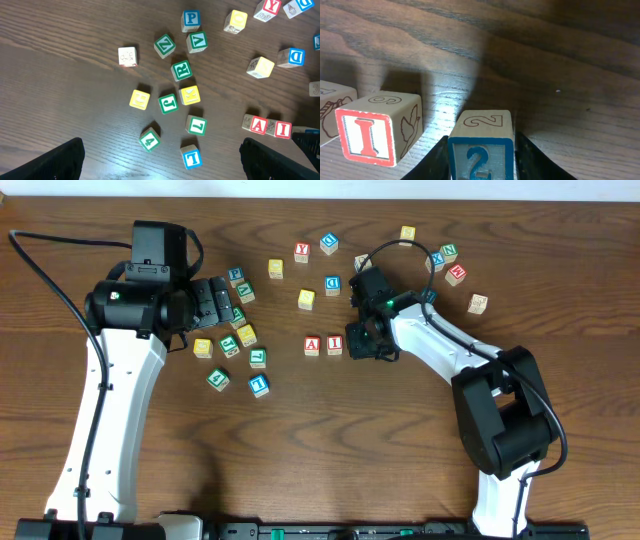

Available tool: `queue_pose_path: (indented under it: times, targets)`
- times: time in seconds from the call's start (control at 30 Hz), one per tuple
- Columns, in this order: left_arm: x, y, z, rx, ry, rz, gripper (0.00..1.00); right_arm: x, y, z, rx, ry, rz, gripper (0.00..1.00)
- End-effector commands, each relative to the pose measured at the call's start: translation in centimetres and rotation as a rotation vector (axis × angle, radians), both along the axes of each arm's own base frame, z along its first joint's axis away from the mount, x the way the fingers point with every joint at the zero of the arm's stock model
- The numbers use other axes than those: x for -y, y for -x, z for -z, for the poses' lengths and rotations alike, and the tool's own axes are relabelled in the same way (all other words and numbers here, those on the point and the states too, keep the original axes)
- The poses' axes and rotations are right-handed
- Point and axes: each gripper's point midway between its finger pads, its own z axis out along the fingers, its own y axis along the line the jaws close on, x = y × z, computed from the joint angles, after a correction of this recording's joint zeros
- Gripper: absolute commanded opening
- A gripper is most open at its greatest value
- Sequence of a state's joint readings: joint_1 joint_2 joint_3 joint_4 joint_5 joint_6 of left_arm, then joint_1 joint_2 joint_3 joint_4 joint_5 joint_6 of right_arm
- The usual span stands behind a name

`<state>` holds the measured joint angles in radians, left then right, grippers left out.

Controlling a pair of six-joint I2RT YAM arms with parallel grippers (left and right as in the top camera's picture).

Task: Spell out AI2
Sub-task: 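Lower the '2' block right of the 'I' block and open the right gripper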

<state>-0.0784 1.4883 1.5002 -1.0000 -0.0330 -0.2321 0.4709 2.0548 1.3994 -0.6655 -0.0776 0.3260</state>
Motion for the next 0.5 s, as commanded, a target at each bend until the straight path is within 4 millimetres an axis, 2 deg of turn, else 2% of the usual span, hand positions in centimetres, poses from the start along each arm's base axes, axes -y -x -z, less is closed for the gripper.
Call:
queue_pose_path:
  times: [0.0, 0.1, 0.27, 0.4, 0.47]
  targets:
    - [-0.4, -0.1, -0.9, 0.022, -0.007, -0.015, 0.98, -0.9, -0.1, -0.5, 0.003, -0.028, -0.015, 0.36]
    - [-0.4, -0.2, -0.9, 0.023, -0.007, -0.014, 0.98, -1.1, -0.2, -1.5, 0.017, -0.045, -0.017, 0.38]
    - [-0.4, -0.1, -0.9, 0.022, -0.007, -0.015, 0.98, -1.1, -0.3, -4.3, 0.059, -0.066, -0.017, 0.40]
    - [-0.4, -0.2, -0.9, 0.023, -0.007, -0.015, 0.98, -0.1, -0.3, -7.1, 0.102, -0.067, 0.005, 0.42]
    - [-0.4, -0.1, -0.9, 0.022, -0.007, -0.015, 0.98, 0.8, -0.4, -7.8, 0.114, -0.054, 0.028, 0.43]
